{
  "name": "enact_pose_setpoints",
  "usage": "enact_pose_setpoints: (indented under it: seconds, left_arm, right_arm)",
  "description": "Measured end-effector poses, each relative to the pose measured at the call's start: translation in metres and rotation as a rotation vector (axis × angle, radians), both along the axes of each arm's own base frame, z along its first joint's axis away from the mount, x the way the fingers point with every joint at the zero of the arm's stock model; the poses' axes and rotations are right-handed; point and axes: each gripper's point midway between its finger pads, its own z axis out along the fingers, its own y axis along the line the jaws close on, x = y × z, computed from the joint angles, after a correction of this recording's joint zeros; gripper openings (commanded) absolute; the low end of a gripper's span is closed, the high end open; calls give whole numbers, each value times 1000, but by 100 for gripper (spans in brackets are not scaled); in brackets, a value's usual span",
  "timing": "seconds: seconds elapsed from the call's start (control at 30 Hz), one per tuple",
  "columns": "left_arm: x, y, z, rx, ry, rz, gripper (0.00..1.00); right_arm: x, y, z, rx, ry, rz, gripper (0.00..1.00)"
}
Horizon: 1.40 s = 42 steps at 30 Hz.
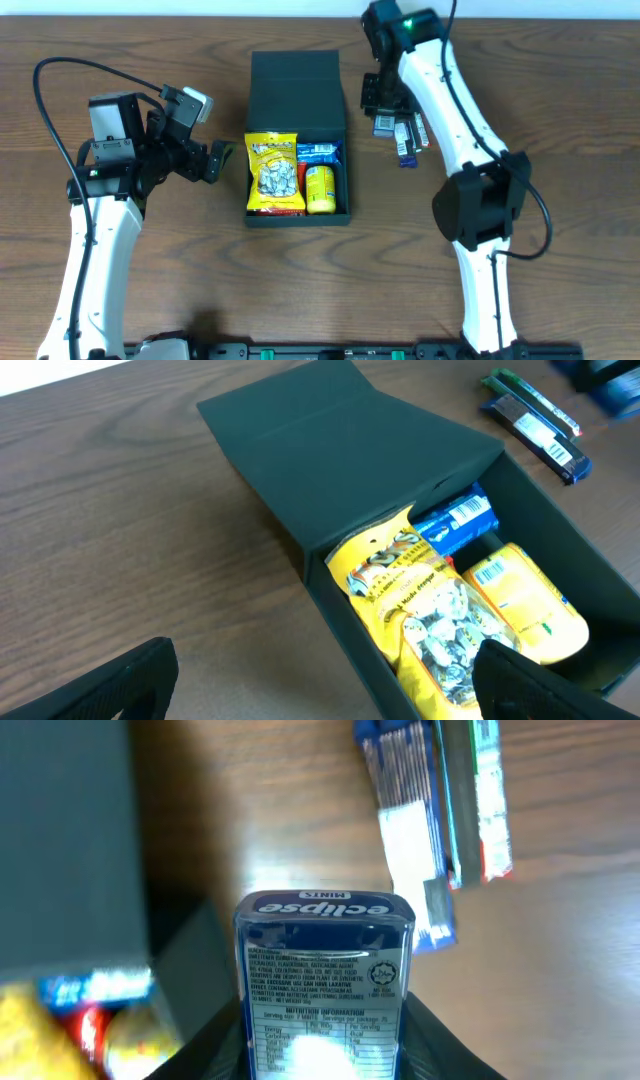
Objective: Pack container
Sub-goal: 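Carry the mint tin left and lower it into the box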
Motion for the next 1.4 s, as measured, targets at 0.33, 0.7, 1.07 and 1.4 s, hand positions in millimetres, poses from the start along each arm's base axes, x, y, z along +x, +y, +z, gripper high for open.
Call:
enact_pose_setpoints:
  seconds: [0.33,0.7,1.07,1.4]
  left_arm:
    - [1,0,1,1,-7,0,95]
    - [1,0,1,1,-8,0,95]
    - [-1,0,-1,-1,8,0,95]
    - [-3,0,-2,1,14,-2,95]
  right_arm:
    - [-51,92,39,64,-17,369,1]
    - [-109,83,55,-7,23,553,1]
    - [-125,96,15,107,-98,506,2]
    - [-134,106,-26,170,-70,469,2]
